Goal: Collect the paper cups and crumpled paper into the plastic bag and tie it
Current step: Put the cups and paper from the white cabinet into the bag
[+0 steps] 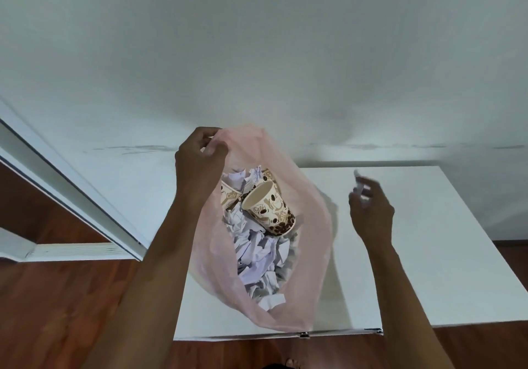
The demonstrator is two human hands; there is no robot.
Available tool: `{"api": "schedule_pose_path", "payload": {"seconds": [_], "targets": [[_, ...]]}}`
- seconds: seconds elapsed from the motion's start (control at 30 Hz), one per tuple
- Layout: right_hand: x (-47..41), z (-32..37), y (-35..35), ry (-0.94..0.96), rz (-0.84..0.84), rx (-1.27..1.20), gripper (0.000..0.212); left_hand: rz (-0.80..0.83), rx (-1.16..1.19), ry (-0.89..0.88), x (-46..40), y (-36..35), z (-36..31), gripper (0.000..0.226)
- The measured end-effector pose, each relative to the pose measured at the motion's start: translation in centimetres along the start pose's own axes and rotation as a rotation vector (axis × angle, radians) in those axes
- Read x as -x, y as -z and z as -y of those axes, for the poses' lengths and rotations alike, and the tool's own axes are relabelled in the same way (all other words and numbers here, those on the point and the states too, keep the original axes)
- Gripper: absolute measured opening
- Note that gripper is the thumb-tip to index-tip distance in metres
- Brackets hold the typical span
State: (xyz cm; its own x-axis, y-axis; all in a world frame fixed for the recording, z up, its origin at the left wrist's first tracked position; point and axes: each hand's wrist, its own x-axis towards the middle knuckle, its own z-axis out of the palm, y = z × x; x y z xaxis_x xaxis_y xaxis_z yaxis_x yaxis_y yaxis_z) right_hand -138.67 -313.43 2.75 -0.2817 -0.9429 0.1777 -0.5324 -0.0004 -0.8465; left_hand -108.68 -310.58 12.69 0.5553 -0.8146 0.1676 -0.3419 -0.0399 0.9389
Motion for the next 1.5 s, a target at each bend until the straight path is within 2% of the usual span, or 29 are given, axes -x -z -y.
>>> {"api": "schedule_pose_path", "payload": {"seconds": [0.1,0.2,0.33,0.47,0.53,0.6,0.63,0.7,0.73,0.77,0.8,0.83,0.87,0.9,0.93,1.03,1.13,1.2,1.27,1.4,1.43,1.5], "targets": [[1.2,7.6,1.3,0.142,0.071,-0.176,0.042,-0.016,0.003,0.004,-0.3,0.7,0.2,0.020],[3.4,13.1,1.8,0.337,0.236,-0.233,0.041,-0.035,0.015,0.013,-0.5,1.3,0.3,0.021],[6.8,15.2,-0.7,0.483,0.531,-0.064,0.022,-0.050,0.020,0.014,-0.8,2.2,0.2,0.020],[8.1,14.5,-2.8,0.691,0.938,0.148,0.033,-0.051,0.015,0.019,-0.8,2.9,-0.1,0.021],[7.5,14.4,-2.3,0.708,0.893,0.061,0.026,-0.053,0.002,0.012,-0.8,3.4,0.0,0.022],[6.6,13.5,-1.5,0.677,0.649,-0.002,0.024,-0.046,-0.012,0.017,-0.7,3.8,0.1,0.023],[6.2,12.8,-1.3,0.655,0.492,0.034,0.028,-0.041,-0.015,0.023,-0.7,4.0,0.2,0.022],[5.6,11.3,-0.7,0.520,0.273,0.182,0.055,-0.026,-0.018,0.036,-0.5,4.5,0.5,0.021],[5.4,10.7,-0.3,0.381,0.285,0.272,0.073,-0.015,-0.025,0.037,-0.4,4.7,0.6,0.021],[5.2,9.9,0.1,0.226,0.368,0.361,0.086,-0.002,-0.032,0.037,-0.3,4.9,0.6,0.021],[5.1,9.3,0.5,0.099,0.485,0.450,0.091,0.016,-0.036,0.039,-0.3,5.2,0.6,0.023],[5.0,9.0,0.8,0.005,0.600,0.525,0.081,0.036,-0.037,0.042,-0.2,5.4,0.6,0.025],[4.8,8.8,1.0,-0.047,0.688,0.576,0.060,0.065,-0.039,0.043,-0.2,5.7,0.6,0.029],[4.6,8.9,1.1,-0.065,0.726,0.592,0.039,0.100,-0.050,0.042,-0.1,6.0,0.6,0.036],[4.3,8.7,1.1,-0.068,0.729,0.580,0.031,0.138,-0.071,0.043,0.0,6.4,0.6,0.042],[3.1,8.9,0.9,-0.167,0.659,0.301,0.027,0.208,-0.172,0.037,0.1,7.7,0.6,0.045],[1.7,9.0,1.0,-0.282,0.530,0.005,0.017,0.135,-0.215,0.025,-0.3,8.9,0.3,0.038],[0.7,9.3,1.1,-0.305,0.477,-0.181,0.013,0.069,-0.235,0.008,-0.9,9.7,-0.1,0.038],[-0.4,10.4,1.4,-0.251,0.426,-0.328,0.015,-0.014,-0.278,-0.031,-1.7,10.4,-0.8,0.040],[-3.2,14.1,3.5,-0.022,0.255,-0.341,0.014,-0.209,-0.407,-0.051,-2.3,11.9,-2.8,0.028],[-3.9,14.5,4.1,-0.013,0.276,-0.311,0.016,-0.211,-0.426,-0.008,-2.3,12.2,-3.0,0.019],[-5.1,14.5,5.0,-0.083,0.439,-0.282,0.029,-0.107,-0.451,0.104,-2.4,12.4,-3.5,0.003]]}}
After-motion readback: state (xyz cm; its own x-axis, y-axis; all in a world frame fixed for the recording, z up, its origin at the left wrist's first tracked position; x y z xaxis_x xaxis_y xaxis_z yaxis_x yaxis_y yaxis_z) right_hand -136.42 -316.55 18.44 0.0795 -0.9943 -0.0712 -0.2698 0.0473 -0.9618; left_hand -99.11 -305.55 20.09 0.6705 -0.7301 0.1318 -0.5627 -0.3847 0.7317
